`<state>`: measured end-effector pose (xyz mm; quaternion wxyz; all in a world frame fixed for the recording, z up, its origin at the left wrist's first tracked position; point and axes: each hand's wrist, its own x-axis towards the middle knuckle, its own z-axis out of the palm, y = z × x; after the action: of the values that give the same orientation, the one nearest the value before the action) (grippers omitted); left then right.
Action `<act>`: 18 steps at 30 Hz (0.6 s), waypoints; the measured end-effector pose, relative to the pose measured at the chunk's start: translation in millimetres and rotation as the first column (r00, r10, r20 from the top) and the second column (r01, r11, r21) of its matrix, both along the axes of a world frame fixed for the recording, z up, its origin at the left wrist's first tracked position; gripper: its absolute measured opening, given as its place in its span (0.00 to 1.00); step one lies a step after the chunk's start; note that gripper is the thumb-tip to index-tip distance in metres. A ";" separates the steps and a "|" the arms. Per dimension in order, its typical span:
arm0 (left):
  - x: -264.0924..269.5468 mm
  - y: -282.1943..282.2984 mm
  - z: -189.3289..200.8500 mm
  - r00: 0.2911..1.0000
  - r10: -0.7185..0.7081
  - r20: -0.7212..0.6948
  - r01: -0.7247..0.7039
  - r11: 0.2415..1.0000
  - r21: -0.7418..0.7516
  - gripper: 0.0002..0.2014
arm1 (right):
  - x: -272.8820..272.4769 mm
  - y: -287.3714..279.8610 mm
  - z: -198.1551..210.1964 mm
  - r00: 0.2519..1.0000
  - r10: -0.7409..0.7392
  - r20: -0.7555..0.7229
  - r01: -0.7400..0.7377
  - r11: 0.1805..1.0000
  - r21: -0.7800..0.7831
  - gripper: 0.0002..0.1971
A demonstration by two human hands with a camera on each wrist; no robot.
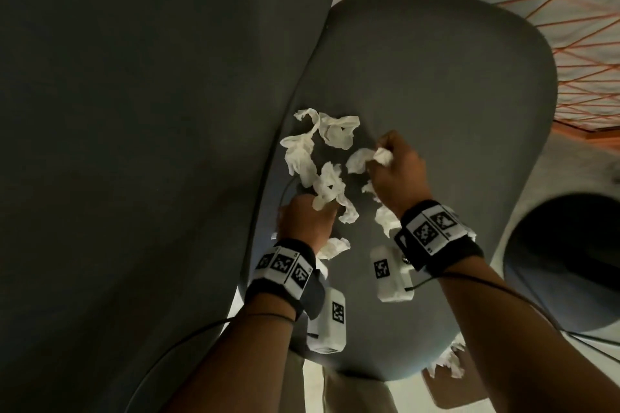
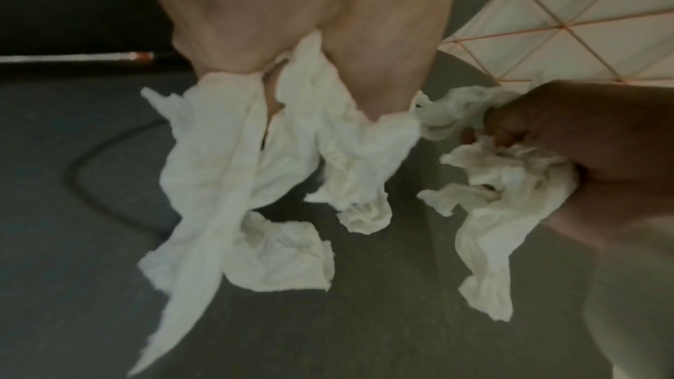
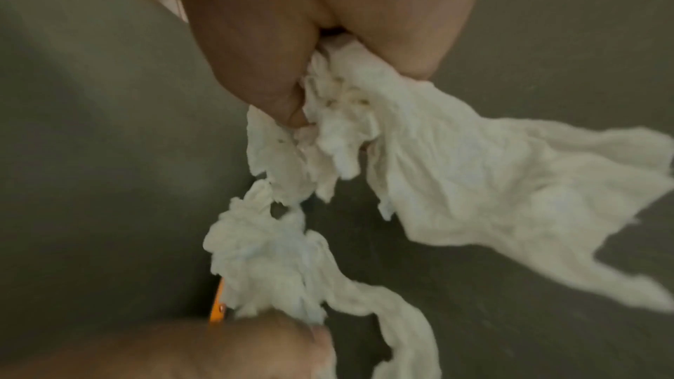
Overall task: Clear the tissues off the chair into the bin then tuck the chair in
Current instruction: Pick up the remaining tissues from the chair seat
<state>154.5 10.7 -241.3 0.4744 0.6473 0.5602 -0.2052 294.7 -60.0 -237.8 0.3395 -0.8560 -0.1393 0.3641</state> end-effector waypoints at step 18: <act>-39.0 9.9 43.5 0.938 0.334 0.091 -0.343 0.933 0.108 0.06 | 28.6 31.1 -14.2 0.970 0.211 0.123 -0.196 0.972 -0.127 0.11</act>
<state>115.4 20.6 -197.7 0.4815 0.5760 0.6576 -0.0627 323.4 -28.9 -251.9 0.2407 -0.8778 -0.2282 0.3456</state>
